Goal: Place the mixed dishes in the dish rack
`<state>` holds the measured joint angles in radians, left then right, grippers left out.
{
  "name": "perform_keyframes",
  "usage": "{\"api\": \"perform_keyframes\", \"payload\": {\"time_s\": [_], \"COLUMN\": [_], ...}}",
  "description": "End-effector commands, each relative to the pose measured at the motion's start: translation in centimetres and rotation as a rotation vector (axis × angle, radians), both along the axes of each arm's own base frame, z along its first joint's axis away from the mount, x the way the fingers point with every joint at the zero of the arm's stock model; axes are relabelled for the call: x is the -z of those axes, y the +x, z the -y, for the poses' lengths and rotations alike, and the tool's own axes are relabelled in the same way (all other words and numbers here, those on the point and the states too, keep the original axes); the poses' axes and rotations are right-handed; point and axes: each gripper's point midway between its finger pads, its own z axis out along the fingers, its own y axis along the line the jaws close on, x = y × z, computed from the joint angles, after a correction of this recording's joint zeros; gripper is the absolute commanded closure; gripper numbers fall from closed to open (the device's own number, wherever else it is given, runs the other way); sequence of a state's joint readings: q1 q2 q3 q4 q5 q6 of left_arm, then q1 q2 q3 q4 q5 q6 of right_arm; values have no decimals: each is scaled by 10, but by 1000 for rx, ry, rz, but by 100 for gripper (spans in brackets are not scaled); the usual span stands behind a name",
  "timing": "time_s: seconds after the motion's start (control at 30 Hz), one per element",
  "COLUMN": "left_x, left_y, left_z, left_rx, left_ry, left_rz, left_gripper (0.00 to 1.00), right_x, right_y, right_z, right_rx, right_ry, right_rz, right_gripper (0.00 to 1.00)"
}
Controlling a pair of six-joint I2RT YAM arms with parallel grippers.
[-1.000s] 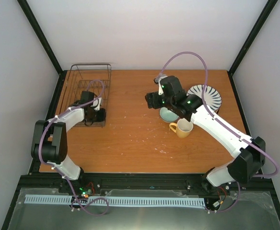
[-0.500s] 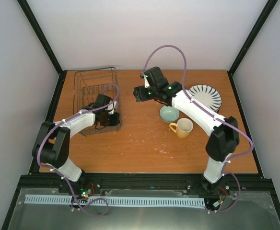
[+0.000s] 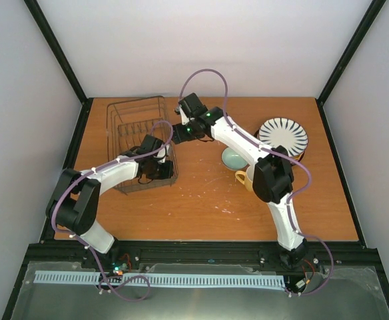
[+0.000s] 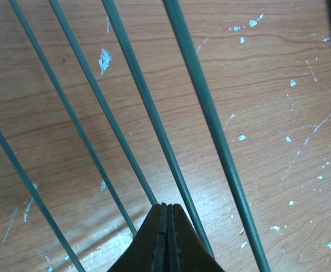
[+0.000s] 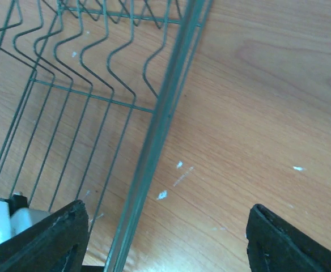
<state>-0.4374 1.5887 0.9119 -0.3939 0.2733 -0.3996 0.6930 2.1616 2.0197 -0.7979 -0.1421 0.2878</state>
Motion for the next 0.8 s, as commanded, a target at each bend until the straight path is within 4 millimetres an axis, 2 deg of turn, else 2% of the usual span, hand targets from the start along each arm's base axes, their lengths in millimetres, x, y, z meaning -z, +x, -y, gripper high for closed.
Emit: {"api": "perform_keyframes", "payload": {"time_s": [0.0, 0.13, 0.23, 0.3, 0.43, 0.5, 0.6, 0.7, 0.77], "left_x": [1, 4, 6, 5, 4, 3, 3, 8, 10], "left_y": [-8, -9, -11, -11, -13, -15, -22, -29, -31], "left_z": [3, 2, 2, 2, 2, 2, 0, -5, -7], "left_rx": [6, 3, 4, 5, 8, 9, 6, 2, 1], "left_ry": [-4, 4, 1, 0, -6, -13, -18, -6, 2], "left_rz": [-11, -16, -19, -19, -20, -22, -25, -36, -39], "left_gripper": [98, 98, 98, 98, 99, 99, 100, 99, 99], "right_x": [-2, 4, 16, 15, 21, 17, -5, -39, -62], "right_y": [-2, -1, 0, 3, 7, 10, 17, 20, 19], "right_z": [-16, -28, -32, -37, -37, -33, -25, -23, -29], "right_rx": [-43, -59, -65, -69, -61, -42, -13, 1, -22], "right_ry": [14, 28, 16, 17, -9, -24, -29, 23, 100], "right_rz": [-12, -23, -38, -30, -25, -2, 71, 160, 216], "right_gripper": [27, 28, 29, 29, 30, 28, 27, 27, 28]}}
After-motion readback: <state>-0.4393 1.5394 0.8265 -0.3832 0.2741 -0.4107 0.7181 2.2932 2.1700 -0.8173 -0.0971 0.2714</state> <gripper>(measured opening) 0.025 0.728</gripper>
